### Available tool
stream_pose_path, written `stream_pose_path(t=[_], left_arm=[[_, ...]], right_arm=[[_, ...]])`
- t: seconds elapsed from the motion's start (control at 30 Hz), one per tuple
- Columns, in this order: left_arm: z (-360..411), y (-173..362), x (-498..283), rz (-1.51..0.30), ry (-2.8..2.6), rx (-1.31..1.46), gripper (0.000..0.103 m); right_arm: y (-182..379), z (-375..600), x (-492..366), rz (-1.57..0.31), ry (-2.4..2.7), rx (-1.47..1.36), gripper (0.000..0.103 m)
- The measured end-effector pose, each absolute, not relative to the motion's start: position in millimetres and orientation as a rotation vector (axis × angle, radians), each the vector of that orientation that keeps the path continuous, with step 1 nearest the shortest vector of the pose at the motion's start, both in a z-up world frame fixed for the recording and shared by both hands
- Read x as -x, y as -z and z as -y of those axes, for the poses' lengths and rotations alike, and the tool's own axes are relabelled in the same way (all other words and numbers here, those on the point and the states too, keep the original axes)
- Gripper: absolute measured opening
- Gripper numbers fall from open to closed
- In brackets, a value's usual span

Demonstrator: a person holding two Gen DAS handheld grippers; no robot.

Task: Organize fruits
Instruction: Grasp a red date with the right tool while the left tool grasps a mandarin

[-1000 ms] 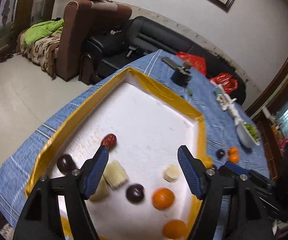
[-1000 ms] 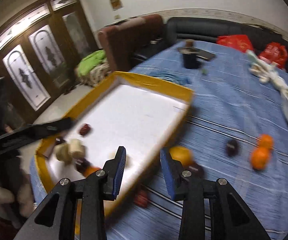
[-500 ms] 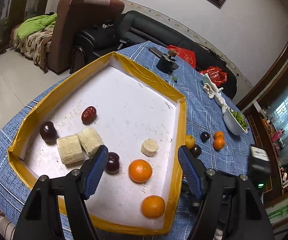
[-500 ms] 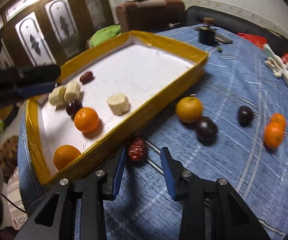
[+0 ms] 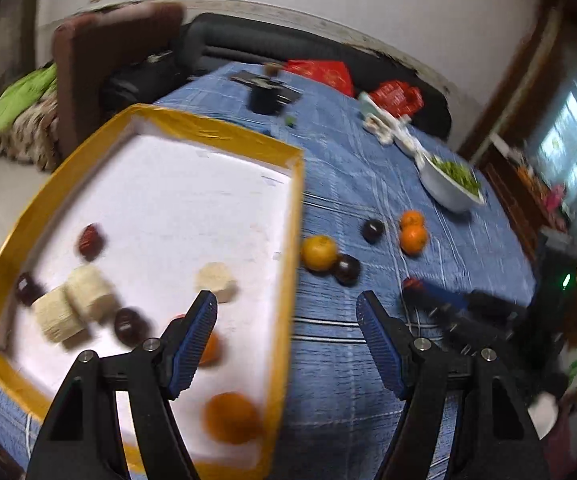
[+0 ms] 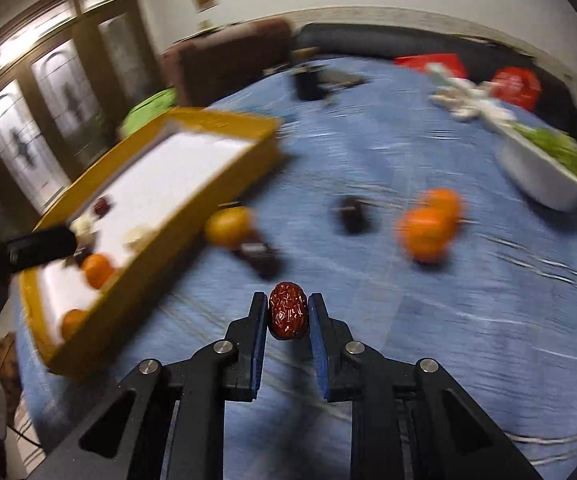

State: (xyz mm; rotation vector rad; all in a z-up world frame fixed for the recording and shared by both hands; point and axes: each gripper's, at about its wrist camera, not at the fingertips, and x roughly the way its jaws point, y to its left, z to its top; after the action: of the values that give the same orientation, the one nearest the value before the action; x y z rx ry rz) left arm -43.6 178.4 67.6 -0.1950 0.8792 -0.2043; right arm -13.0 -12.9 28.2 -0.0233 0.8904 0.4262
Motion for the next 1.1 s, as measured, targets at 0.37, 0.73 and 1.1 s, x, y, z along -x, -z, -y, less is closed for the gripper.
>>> stream_pose_path(t=[0.37,0.73,1.1], left_arm=[[-114.3,-44.7,-30.2,-0.929,0.186,-0.032,0.071],[-100.9,-32.7,-34.0,-1.023,0.344,-0.052,0.071],[-146.3,-34.5,-59.2,-0.962,0.021,0.085,0.075]], right_arm=[[-22.2,81.5,2.0,-0.896,-0.396,-0.165,0.023],[-28.6,89.1,6.6,-0.88,-0.41,-0.226,0.024],[-24.4,90.9,4.5,-0.892,-0.411,-0.238,0.024]])
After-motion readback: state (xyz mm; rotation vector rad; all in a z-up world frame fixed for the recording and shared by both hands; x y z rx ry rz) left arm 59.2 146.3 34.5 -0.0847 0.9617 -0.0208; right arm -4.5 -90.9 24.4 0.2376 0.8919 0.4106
